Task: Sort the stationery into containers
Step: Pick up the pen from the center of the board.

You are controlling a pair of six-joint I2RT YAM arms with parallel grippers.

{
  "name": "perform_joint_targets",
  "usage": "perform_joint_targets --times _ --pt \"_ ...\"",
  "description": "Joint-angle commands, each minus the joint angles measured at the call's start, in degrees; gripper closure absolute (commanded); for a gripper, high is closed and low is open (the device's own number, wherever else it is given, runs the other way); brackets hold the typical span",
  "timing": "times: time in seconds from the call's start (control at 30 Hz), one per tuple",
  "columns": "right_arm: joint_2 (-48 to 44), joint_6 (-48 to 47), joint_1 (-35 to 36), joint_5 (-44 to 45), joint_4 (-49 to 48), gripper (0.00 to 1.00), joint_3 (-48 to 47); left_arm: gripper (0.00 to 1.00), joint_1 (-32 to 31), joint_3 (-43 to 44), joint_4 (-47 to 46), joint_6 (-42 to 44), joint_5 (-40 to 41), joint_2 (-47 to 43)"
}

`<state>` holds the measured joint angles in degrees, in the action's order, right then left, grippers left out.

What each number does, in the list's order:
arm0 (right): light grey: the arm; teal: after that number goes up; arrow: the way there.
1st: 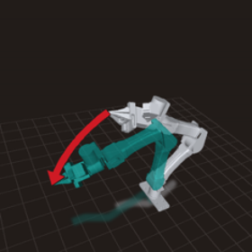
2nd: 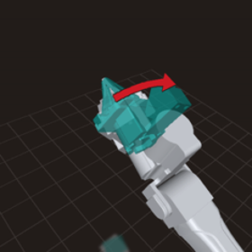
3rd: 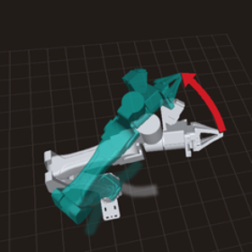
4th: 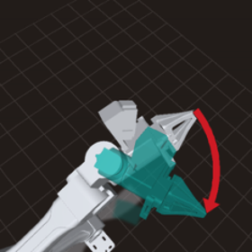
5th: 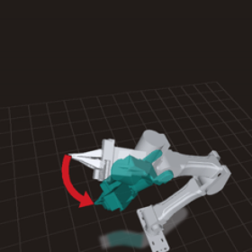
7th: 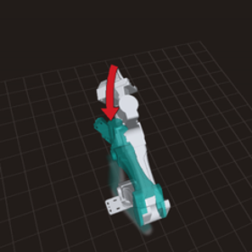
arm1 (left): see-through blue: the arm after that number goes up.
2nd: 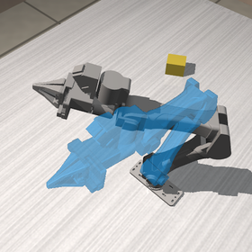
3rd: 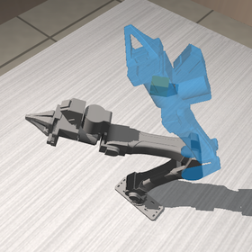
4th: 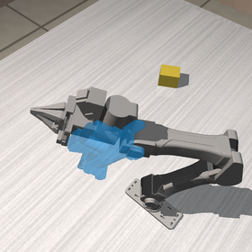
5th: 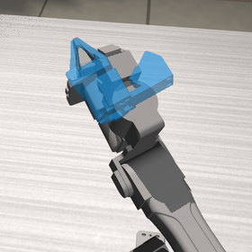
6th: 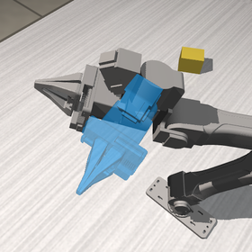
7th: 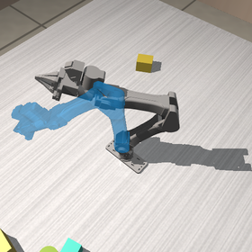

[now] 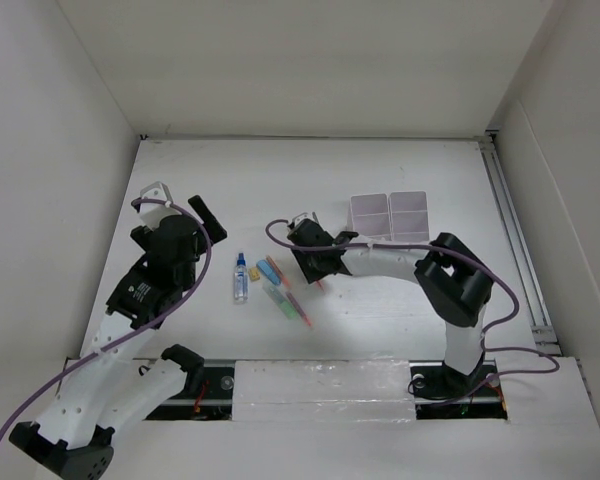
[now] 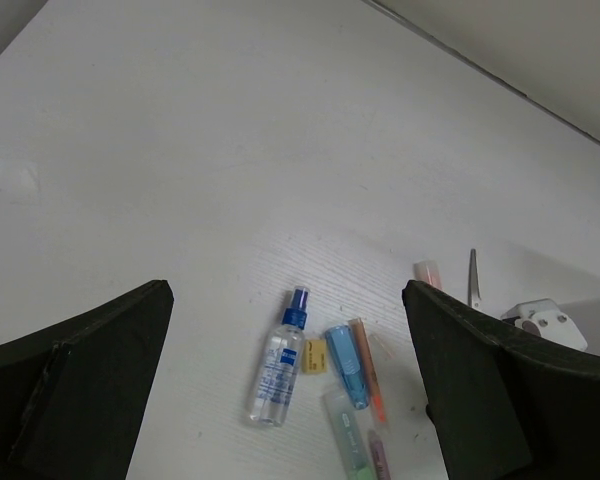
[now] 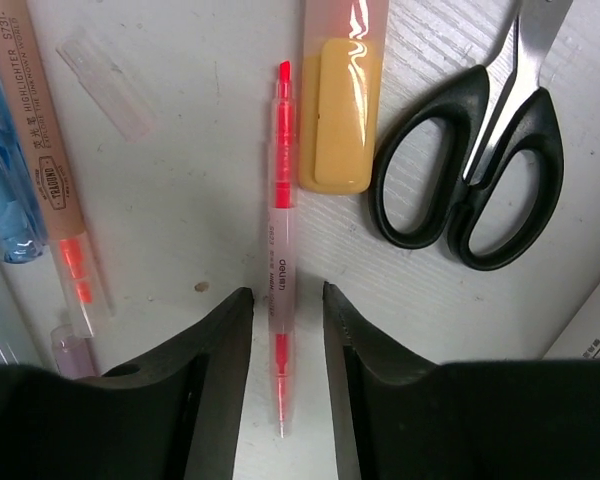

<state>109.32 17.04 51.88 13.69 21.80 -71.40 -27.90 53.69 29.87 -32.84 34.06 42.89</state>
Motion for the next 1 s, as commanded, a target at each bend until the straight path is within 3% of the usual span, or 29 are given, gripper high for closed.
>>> perform_joint_targets --times 0.0,0.23,0.33,0.37,0.67,0.87,0.97 --pt "1.1 -0.9 -0.1 1.1 1.0 0.61 -1.7 0.00 0.1 0.4 -0.5 0.3 0.0 -1.1" --pt "1.1 -0.9 -0.6 -1.2 1.6 0.75 -1.2 0.00 0.1 0.4 -0.5 0.3 0.0 -1.1" --pt "1.1 -0.9 -0.6 -1.7 1.6 0.88 -0.7 0.00 0.1 0.4 -0.5 0.3 0.0 -1.7" --pt "1.1 -0.9 -0.6 -1.7 2.1 1.00 -0.7 0.00 0.1 0.4 -0.5 0.3 0.0 -1.7" --pt "-6.6 1.0 -0.6 -2.3 1.4 1.00 1.7 0.00 0.1 0.4 -1.0 -1.4 -3.6 -2.2" --pt "-19.2 3.7 0.1 4.0 6.0 1.00 1.7 0.00 0.1 1.6 -4.4 -7.0 -12.5 2.1" --pt "-26.1 5.6 0.6 10.4 9.5 1.00 1.7 0.00 0.1 2.2 -6.2 -13.9 -17.7 6.6"
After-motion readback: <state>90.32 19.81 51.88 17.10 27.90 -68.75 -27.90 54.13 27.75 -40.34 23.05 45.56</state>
